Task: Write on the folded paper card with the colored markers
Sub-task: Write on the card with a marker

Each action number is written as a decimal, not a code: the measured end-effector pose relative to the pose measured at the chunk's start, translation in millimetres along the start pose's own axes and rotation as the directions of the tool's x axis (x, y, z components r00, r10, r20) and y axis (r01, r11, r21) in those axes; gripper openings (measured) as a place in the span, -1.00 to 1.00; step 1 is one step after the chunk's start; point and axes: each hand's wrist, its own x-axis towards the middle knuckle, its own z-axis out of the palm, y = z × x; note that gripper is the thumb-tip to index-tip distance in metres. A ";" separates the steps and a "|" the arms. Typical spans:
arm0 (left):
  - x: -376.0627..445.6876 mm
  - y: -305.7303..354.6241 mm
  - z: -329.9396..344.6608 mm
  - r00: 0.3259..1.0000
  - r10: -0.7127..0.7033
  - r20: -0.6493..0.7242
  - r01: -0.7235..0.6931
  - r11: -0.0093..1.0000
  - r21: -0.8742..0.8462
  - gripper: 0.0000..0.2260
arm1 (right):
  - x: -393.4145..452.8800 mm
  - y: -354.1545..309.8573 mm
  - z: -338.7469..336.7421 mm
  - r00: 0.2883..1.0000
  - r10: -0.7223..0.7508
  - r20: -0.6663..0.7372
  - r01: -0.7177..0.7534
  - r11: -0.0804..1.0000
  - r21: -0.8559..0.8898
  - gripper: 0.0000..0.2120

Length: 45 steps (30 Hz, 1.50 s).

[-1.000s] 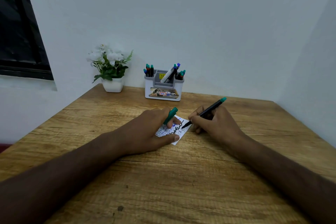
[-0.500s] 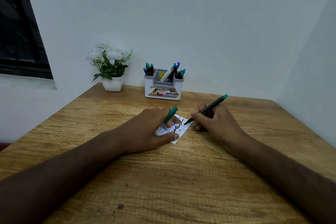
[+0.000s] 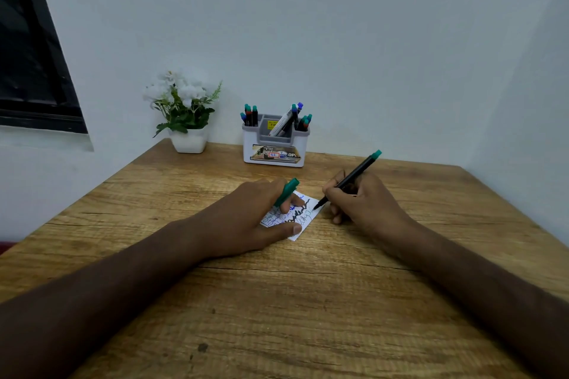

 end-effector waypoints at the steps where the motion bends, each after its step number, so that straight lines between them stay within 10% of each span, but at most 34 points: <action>1: -0.1 -0.1 -0.1 1.000 -0.001 0.000 0.001 1.000 0.002 -0.77 | 0.0 0.0 0.5 1.000 -0.007 -0.003 0.007 1.000 -0.009 -0.90; 45: -1.2 -2.9 0.4 1.000 0.010 -0.014 -0.010 1.000 -0.005 -0.76 | 0.9 6.0 2.2 0.981 -0.158 0.113 0.171 0.979 -0.110 -0.93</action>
